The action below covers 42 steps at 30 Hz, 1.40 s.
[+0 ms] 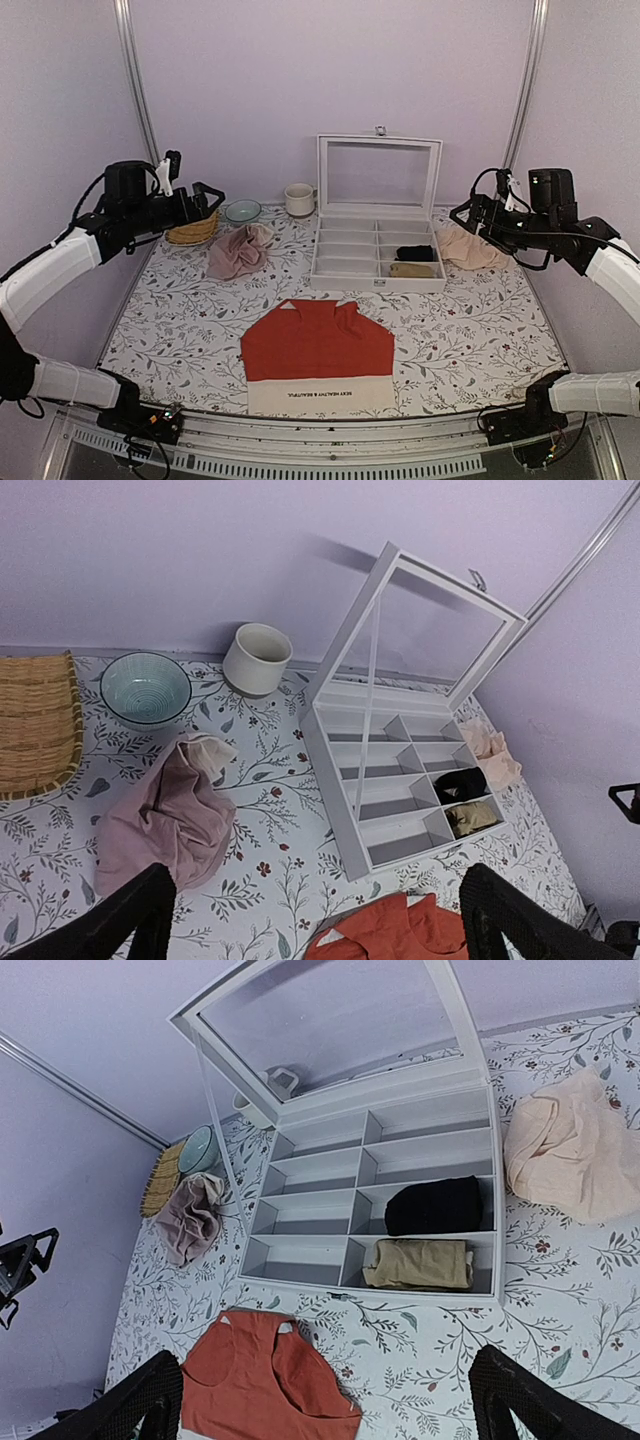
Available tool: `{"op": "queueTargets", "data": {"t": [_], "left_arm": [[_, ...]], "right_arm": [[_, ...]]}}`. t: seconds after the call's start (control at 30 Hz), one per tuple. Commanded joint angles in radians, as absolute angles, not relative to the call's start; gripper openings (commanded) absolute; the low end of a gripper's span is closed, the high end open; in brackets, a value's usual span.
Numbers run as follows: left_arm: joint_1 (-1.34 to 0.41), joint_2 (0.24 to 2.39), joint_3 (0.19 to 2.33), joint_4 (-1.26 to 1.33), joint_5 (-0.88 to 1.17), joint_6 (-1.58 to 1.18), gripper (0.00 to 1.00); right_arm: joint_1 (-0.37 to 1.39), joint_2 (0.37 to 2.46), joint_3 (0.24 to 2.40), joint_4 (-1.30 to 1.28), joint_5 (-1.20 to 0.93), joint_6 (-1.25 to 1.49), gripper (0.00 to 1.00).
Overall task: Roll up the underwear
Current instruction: Pick up the underwear from the center of the board.
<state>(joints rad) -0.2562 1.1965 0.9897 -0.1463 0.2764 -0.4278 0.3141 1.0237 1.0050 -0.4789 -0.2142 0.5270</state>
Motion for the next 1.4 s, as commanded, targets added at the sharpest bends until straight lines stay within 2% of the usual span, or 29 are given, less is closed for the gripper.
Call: {"op": "queueTargets", "data": {"t": [0.0, 0.5, 0.77, 0.93, 1.1, 1.23, 1.37], "left_arm": [[-0.272, 1.167, 0.986, -0.136, 0.288, -0.444, 0.99], [-0.285, 1.138, 0.920, -0.254, 0.323, -0.534, 1.00], [-0.363, 1.051, 0.682, -0.305, 0.361, -0.756, 0.94], [-0.412, 1.081, 0.609, -0.314, 0.345, -0.806, 0.92], [-0.476, 1.201, 0.604, -0.318, 0.345, -0.838, 0.78], [-0.527, 1.287, 0.608, -0.314, 0.331, -0.853, 0.74], [-0.539, 1.352, 0.600, -0.276, 0.350, -0.867, 0.67]], "right_arm": [[0.321, 0.995, 1.004, -0.476, -0.218, 0.528, 1.00], [0.326, 1.023, 0.991, -0.483, -0.319, 0.505, 1.00], [0.521, 1.065, 0.928, -0.484, -0.305, 0.504, 0.98], [0.628, 1.136, 0.934, -0.477, -0.271, 0.498, 0.97], [0.686, 1.201, 0.964, -0.443, -0.267, 0.500, 0.96], [0.736, 1.238, 0.988, -0.423, -0.251, 0.501, 0.95], [0.792, 1.284, 1.018, -0.426, -0.221, 0.484, 0.89]]}}
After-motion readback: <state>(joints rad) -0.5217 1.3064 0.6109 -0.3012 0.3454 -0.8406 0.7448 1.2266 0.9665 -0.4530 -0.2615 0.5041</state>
